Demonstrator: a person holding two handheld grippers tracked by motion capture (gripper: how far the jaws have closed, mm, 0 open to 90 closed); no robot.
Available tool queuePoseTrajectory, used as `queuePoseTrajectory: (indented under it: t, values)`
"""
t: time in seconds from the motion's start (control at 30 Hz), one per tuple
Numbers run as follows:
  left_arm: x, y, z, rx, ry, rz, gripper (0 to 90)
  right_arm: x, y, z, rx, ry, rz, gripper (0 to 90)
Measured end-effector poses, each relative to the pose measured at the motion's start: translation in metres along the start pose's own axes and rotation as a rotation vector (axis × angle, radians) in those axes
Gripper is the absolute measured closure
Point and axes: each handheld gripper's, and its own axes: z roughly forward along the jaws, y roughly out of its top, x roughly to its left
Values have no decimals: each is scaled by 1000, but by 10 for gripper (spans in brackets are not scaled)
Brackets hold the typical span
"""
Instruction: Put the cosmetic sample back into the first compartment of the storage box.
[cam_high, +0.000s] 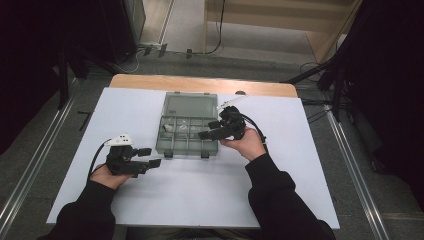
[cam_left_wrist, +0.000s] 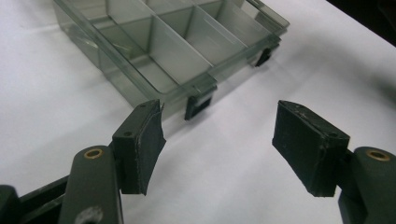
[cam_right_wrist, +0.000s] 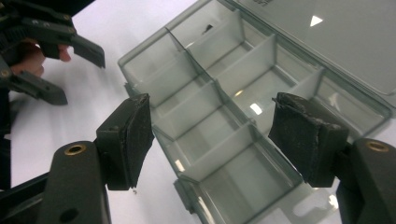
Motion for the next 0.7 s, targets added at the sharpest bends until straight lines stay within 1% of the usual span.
queuePoseTrajectory:
  t: [0.1, 0.2, 0.23, 0.3, 0.33, 0.37, 0.43, 0.53, 0.67, 0.7]
  values:
    - [2, 5, 2, 7, 9, -3, 327, -2, -1, -2, -2, -7, 3, 299]
    - [5, 10, 4, 16, 0, -4, 326, -4, -2, -3, -6, -12, 10, 303]
    - [6, 11, 4, 14, -1, 1, 326, -4, -2, -3, -3, -19, 14, 307]
    - [8, 14, 5, 12, 7, 2, 326, -5, -2, -3, -4, -19, 22, 307]
    - [8, 16, 6, 2, 3, -4, 326, -6, -2, -3, -5, -22, 22, 307]
    - [9, 18, 7, 5, -3, -6, 326, -6, -2, -3, -3, -27, 24, 307]
    - [10, 21, 8, 9, 5, 1, 326, -7, -2, -3, -3, -32, 27, 307]
    - [11, 28, 10, 5, 12, -2, 326, -8, -2, -4, 4, -46, 36, 307]
    - [13, 37, 12, -3, 4, -1, 326, -11, -3, -5, -2, -39, 40, 309]
    - [14, 39, 13, -5, 8, -4, 327, -12, -3, -5, -2, -40, 40, 309]
